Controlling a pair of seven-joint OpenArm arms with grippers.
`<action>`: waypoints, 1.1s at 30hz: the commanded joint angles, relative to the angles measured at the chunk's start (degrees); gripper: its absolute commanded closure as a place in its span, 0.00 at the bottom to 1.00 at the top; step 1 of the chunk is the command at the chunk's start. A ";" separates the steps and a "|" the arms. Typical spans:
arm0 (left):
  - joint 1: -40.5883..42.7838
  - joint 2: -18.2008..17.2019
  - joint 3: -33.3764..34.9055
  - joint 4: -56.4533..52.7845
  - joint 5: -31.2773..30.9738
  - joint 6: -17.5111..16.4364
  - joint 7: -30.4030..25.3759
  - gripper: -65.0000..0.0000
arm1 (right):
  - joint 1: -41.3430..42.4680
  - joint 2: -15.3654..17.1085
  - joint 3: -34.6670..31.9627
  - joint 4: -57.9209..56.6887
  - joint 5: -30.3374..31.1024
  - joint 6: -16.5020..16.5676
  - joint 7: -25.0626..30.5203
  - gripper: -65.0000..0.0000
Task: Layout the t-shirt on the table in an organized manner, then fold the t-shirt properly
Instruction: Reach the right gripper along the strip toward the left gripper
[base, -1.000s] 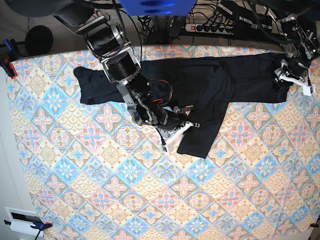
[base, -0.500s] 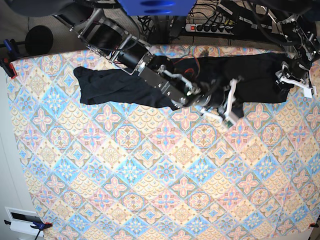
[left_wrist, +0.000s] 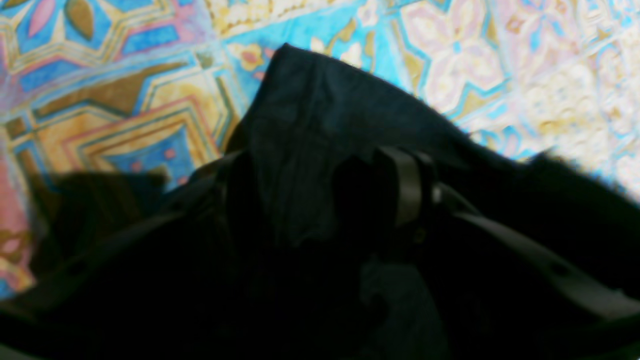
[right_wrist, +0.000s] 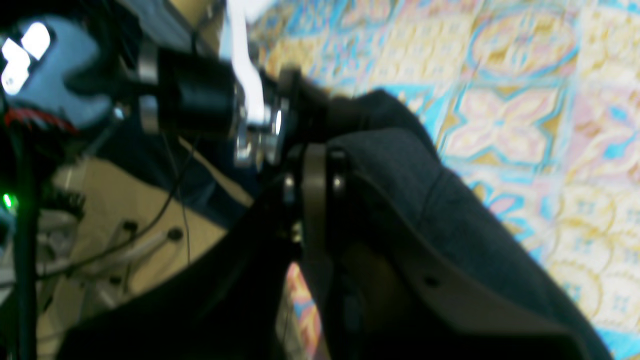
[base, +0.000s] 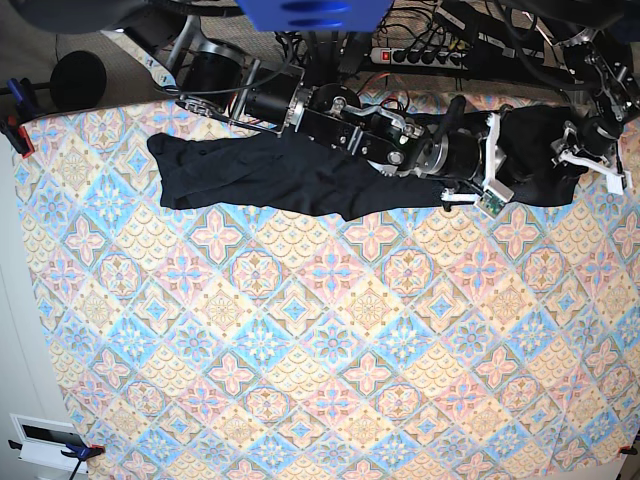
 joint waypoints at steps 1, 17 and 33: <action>-0.23 -1.04 -0.42 0.83 -0.48 -0.33 -0.86 0.47 | 1.01 -1.21 0.41 1.37 0.38 0.48 2.85 1.00; -0.58 1.77 -0.51 0.83 -0.39 -0.33 -0.86 0.47 | 1.01 -1.21 -0.12 1.02 0.73 0.48 25.80 1.00; -0.67 2.92 -0.25 0.83 2.24 -0.33 -0.86 0.47 | 1.18 -1.21 -6.98 3.57 0.38 0.48 25.80 0.58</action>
